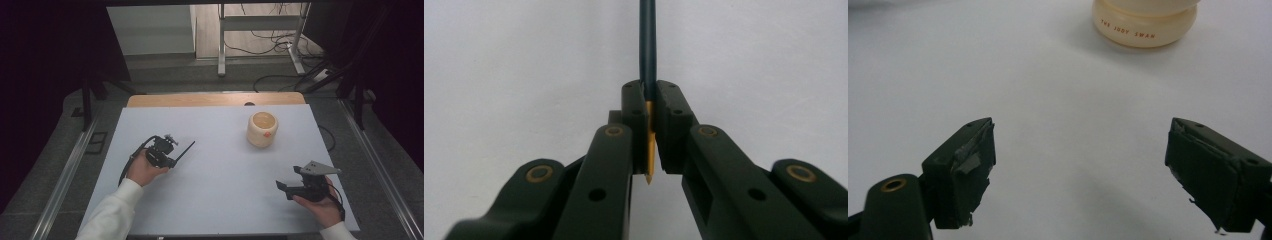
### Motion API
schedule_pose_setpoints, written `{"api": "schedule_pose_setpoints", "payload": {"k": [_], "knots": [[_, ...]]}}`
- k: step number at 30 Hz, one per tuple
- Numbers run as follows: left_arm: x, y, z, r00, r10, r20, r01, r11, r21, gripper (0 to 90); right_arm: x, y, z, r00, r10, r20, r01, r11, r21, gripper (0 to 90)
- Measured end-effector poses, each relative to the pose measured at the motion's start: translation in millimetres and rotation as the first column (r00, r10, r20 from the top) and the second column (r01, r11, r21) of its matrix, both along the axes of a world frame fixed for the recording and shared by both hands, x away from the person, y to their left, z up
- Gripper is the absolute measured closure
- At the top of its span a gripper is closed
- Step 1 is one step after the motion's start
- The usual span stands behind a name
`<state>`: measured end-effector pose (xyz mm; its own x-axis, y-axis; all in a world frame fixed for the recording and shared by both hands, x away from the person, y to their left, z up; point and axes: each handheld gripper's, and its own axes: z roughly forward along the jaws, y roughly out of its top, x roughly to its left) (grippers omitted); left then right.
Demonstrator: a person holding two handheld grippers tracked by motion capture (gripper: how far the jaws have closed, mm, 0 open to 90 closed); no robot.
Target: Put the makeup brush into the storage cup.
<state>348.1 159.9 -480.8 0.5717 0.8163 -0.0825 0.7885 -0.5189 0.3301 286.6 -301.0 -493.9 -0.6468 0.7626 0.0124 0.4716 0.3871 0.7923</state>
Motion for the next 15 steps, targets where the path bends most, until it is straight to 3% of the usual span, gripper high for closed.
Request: {"api": "schedule_pose_setpoints", "payload": {"k": [5,15], "knots": [[-3.5,2.7,-2.4,0.9999,-0.009,-0.004,0.009,1.0000,0.000,84.3,-0.1,0.3,0.0,1.0000,0.002,-0.001,-0.002,1.000,-0.001,13.6],[-16.9,9.6,-2.0,0.9998,-0.022,0.000,0.022,0.9979,-0.061,84.3,0.0,1.8,-0.1,1.0000,0.003,-0.002,-0.003,1.000,-0.002,13.5]]}}
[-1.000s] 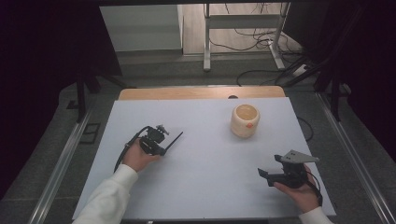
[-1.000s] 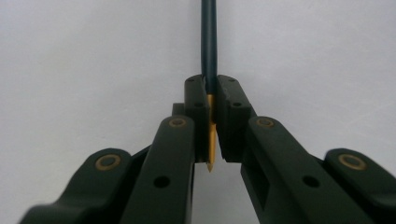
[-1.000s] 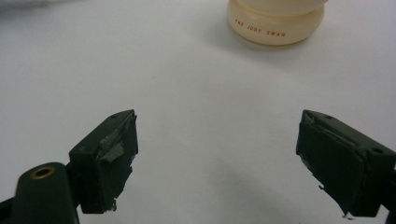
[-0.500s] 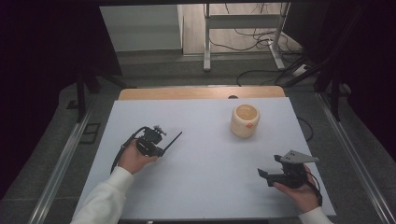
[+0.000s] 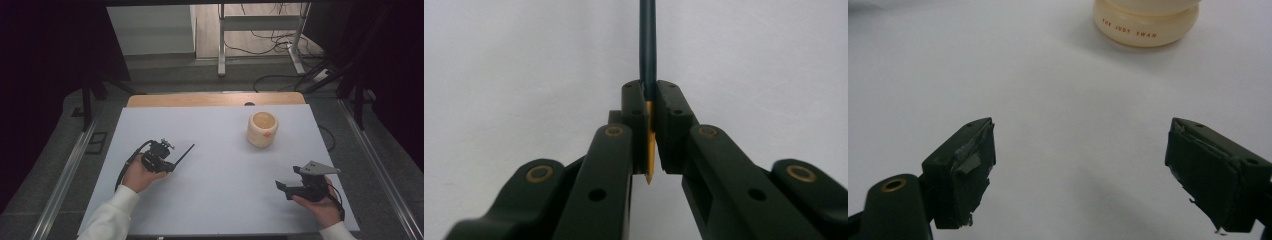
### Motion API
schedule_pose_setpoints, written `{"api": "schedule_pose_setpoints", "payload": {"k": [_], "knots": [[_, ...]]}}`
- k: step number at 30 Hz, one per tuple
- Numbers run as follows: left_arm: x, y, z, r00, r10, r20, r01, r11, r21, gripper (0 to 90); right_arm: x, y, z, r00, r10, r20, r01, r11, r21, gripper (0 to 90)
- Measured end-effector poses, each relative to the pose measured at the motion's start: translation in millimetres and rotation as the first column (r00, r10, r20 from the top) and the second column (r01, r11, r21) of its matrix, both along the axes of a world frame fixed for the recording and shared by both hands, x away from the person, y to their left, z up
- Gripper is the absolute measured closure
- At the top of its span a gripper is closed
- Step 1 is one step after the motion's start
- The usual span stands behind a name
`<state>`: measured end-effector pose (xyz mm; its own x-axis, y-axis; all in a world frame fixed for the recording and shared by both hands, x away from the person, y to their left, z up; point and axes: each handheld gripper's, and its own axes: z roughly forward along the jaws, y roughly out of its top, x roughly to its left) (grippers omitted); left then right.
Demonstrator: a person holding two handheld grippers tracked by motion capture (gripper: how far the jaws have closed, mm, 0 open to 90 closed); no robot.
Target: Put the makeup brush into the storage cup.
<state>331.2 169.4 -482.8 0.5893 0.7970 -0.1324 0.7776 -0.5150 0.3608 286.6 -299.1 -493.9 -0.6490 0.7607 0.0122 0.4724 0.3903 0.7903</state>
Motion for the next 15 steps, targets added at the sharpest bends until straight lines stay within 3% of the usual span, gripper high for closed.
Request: {"api": "schedule_pose_setpoints", "payload": {"k": [6,15], "knots": [[-7.6,-0.2,-2.1,1.0000,-0.006,-0.002,0.006,0.9993,-0.038,84.3,0.2,2.2,-0.1,1.0000,0.006,0.001,-0.006,1.000,-0.007,13.6],[-11.6,-7.9,-1.6,0.9998,-0.022,0.006,0.022,0.9990,-0.039,84.3,-0.2,4.9,0.5,0.9999,0.012,0.008,-0.012,1.000,-0.011,13.5]]}}
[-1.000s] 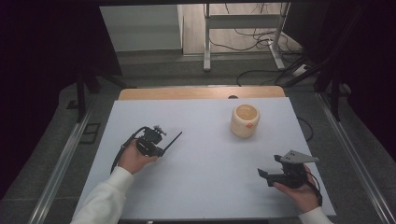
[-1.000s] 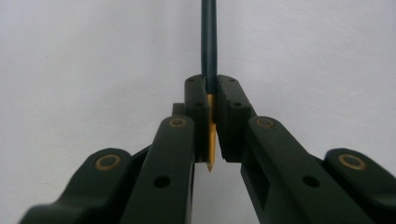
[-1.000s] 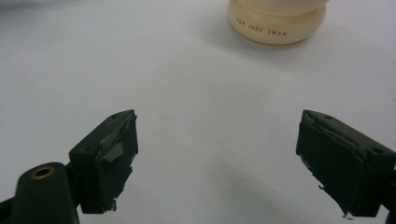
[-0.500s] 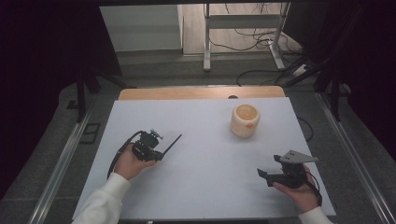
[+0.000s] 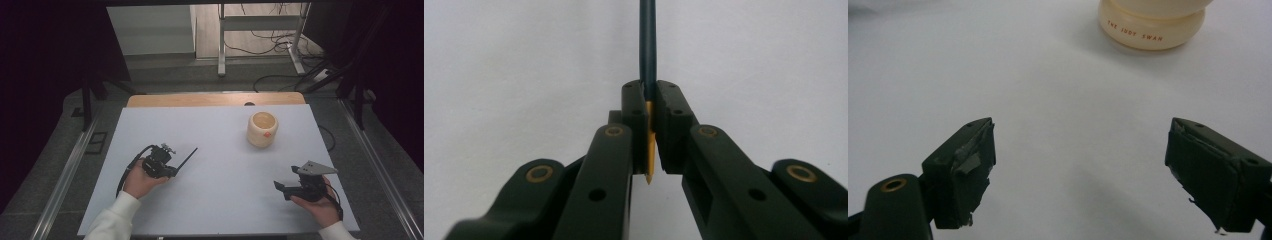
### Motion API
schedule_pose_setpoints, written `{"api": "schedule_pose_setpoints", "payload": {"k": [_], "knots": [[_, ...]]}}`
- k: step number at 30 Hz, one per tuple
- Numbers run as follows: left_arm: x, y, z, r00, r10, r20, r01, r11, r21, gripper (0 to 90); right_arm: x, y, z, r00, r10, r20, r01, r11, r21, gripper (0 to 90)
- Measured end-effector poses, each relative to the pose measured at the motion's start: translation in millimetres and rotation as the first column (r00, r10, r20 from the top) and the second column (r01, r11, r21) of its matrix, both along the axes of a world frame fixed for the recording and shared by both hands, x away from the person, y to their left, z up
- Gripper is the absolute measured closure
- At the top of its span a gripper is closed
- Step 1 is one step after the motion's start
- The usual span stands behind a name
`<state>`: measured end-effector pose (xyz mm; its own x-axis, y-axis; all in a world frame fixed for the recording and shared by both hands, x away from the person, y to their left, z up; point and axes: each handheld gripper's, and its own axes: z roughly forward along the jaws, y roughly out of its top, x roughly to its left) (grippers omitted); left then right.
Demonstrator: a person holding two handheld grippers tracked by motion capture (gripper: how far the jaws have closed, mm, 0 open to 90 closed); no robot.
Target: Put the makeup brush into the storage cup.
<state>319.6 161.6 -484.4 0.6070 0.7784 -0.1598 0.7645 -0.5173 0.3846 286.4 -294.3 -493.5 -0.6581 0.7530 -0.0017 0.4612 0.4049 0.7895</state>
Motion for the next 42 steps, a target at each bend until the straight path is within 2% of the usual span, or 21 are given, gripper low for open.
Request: {"api": "schedule_pose_setpoints", "payload": {"k": [8,22,42], "knots": [[-2.6,-13.8,2.6,0.9995,-0.031,0.010,0.031,0.9995,0.008,84.3,0.0,5.1,1.7,0.9999,0.010,0.013,-0.010,1.000,-0.011,13.9],[-5.2,-27.8,1.9,0.9977,-0.065,0.017,0.065,0.9979,0.006,84.3,1.7,13.5,1.5,0.9992,0.030,0.025,-0.029,0.999,-0.030,14.1],[-11.4,-40.2,3.8,0.9937,-0.107,0.035,0.107,0.9939,-0.024,84.2,-3.3,13.3,1.8,0.9993,0.025,0.026,-0.024,0.999,-0.044,14.3]]}}
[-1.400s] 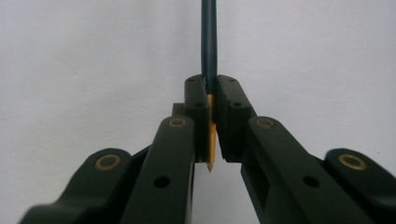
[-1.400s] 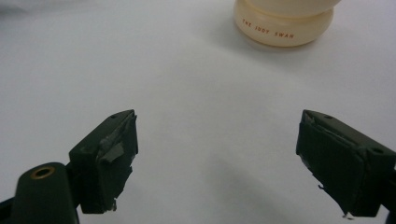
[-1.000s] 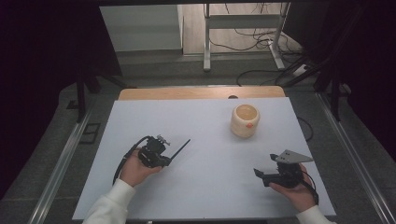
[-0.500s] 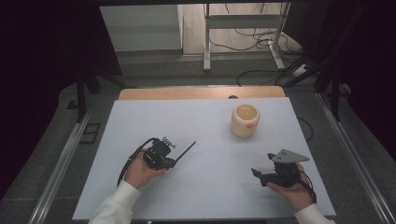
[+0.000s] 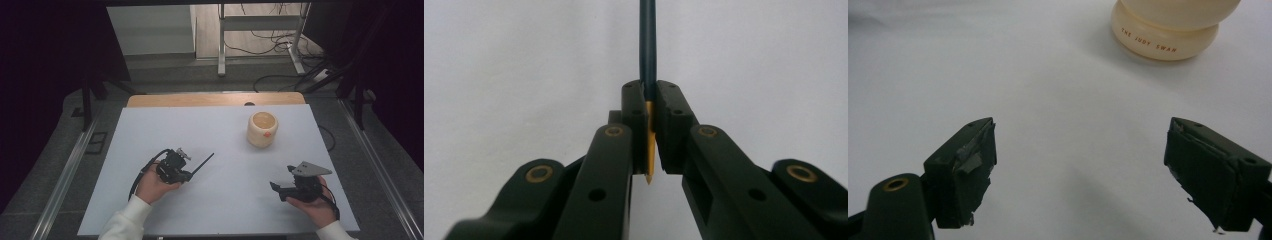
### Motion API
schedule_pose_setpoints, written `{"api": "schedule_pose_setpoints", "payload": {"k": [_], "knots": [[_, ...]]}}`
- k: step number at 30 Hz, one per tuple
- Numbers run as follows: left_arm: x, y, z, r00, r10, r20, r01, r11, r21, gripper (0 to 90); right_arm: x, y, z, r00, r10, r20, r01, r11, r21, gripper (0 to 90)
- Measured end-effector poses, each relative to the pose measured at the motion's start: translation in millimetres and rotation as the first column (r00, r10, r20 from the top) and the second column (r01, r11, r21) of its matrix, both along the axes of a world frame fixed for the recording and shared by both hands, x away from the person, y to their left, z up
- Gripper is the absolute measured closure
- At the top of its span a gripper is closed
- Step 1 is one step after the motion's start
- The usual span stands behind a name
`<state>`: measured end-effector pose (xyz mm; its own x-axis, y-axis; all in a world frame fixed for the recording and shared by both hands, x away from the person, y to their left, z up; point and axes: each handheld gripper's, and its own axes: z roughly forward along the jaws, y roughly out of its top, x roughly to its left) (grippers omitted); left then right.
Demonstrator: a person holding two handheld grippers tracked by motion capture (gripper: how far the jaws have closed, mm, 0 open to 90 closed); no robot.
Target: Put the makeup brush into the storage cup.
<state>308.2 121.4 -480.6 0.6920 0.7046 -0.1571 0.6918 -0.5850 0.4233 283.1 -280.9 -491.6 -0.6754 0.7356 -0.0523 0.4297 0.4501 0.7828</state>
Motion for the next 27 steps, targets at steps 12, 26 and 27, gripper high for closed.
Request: {"api": "schedule_pose_setpoints", "payload": {"k": [12,26,27], "knots": [[-2.8,-10.5,0.8,0.9992,-0.039,0.002,0.039,0.9992,-0.008,84.2,-2.3,12.0,0.2,0.9998,0.019,0.001,-0.019,0.999,-0.031,14.3],[-6.3,-15.9,2.5,0.9978,-0.066,0.001,0.066,0.9978,-0.009,84.2,1.7,43.8,-2.4,0.9959,0.088,0.018,-0.087,0.993,-0.079,14.3],[-6.5,-16.8,2.4,0.9976,-0.069,0.002,0.069,0.9975,-0.012,84.2,1.7,43.8,-2.4,0.9959,0.088,0.018,-0.087,0.993,-0.079,14.3]]}}
